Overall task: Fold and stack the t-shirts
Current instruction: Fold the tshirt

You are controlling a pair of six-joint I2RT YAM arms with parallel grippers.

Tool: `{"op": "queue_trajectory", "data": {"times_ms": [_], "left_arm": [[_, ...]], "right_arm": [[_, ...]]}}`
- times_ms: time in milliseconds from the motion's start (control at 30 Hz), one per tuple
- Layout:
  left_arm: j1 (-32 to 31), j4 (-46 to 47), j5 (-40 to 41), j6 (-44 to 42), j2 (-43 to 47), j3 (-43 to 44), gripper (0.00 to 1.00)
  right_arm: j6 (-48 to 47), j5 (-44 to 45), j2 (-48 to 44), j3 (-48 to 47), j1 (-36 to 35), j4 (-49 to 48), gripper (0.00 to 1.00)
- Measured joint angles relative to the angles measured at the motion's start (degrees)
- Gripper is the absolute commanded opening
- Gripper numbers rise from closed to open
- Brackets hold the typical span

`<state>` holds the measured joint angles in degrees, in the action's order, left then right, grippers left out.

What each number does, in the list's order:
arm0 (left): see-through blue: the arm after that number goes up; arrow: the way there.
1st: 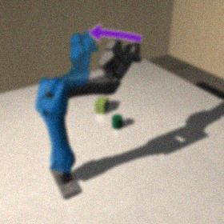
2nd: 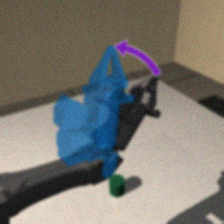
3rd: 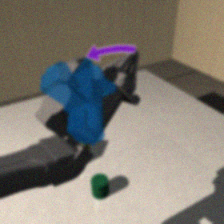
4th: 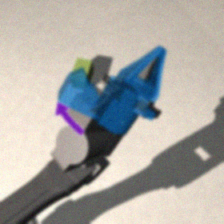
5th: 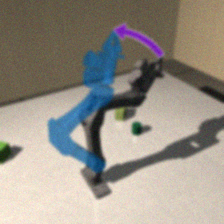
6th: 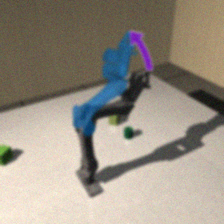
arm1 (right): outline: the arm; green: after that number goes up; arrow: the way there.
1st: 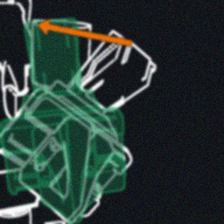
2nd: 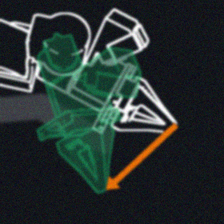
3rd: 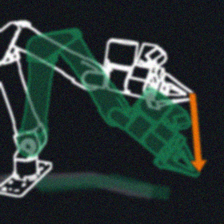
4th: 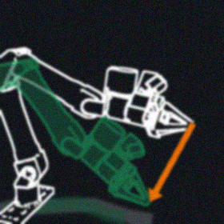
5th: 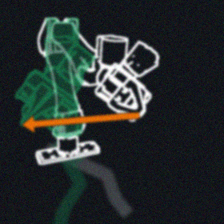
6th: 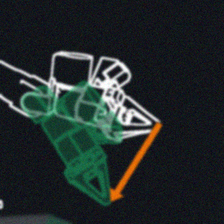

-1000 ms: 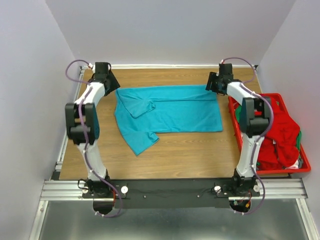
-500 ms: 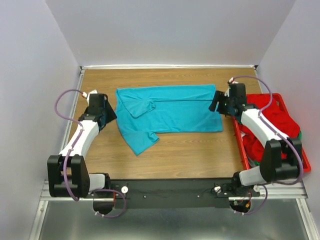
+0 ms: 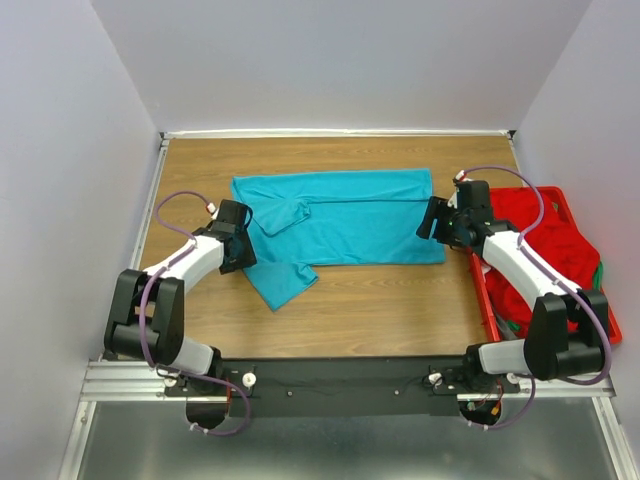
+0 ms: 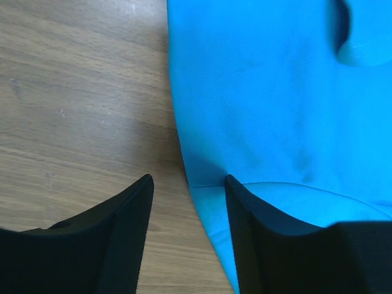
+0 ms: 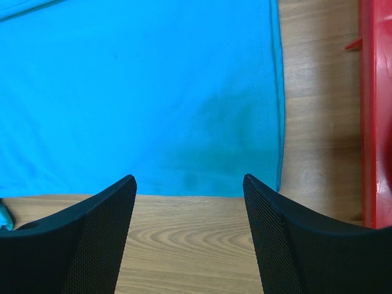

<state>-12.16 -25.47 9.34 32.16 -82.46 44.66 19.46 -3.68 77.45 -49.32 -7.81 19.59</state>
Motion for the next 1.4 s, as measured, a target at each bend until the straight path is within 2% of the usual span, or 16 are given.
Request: {"op": "queue_trajectory", "data": {"times_ms": [300, 333, 367, 467, 567, 633, 867, 1000, 1100, 1400], "left_arm": [[-0.4, 0.2, 0.4, 0.4, -2.6, -0.1, 0.47], [-0.5, 0.6, 0.5, 0.4, -2.8, -0.1, 0.41], [-0.6, 0.7, 0.6, 0.4, -2.9, -0.1, 0.41], [-0.7, 1.4, 1.1, 0.2, -3.1, -0.1, 0.22], [-0.7, 2.2, 1.4, 0.3, -3.3, -0.1, 0.07], [-0.7, 2.7, 1.4, 0.2, -3.4, -0.1, 0.01], [-0.7, 3.2, 1.4, 0.2, -3.4, -0.2, 0.0], [-0.7, 4.0, 1.4, -0.1, -3.3, -0.6, 0.0], [-0.7, 4.4, 1.4, -0.5, -3.2, -0.7, 0.0], [1.1, 4.8, 1.9, -1.4, -2.2, -1.7, 0.0]], "right_arm": [[0.0, 0.0, 0.0, 0.0, 0.0, 0.0, 0.77], [0.0, 0.0, 0.0, 0.0, 0.0, 0.0, 0.77], [0.0, 0.0, 0.0, 0.0, 0.0, 0.0, 0.77], [0.0, 0.2, 0.0, 0.1, 0.0, -0.1, 0.77], [0.0, 0.9, 0.0, 0.6, 0.0, -0.1, 0.77], [0.2, 2.1, -0.1, 1.1, 0.0, 0.0, 0.77], [0.6, 6.0, -0.1, 1.4, 0.0, 2.4, 0.72], [1.1, 7.5, 1.6, 1.4, 0.0, 4.5, 0.63], [1.6, 8.1, 3.5, 1.4, 0.0, 5.7, 0.59], [3.5, 9.3, 8.5, 1.4, 0.0, 7.2, 0.59]]}}
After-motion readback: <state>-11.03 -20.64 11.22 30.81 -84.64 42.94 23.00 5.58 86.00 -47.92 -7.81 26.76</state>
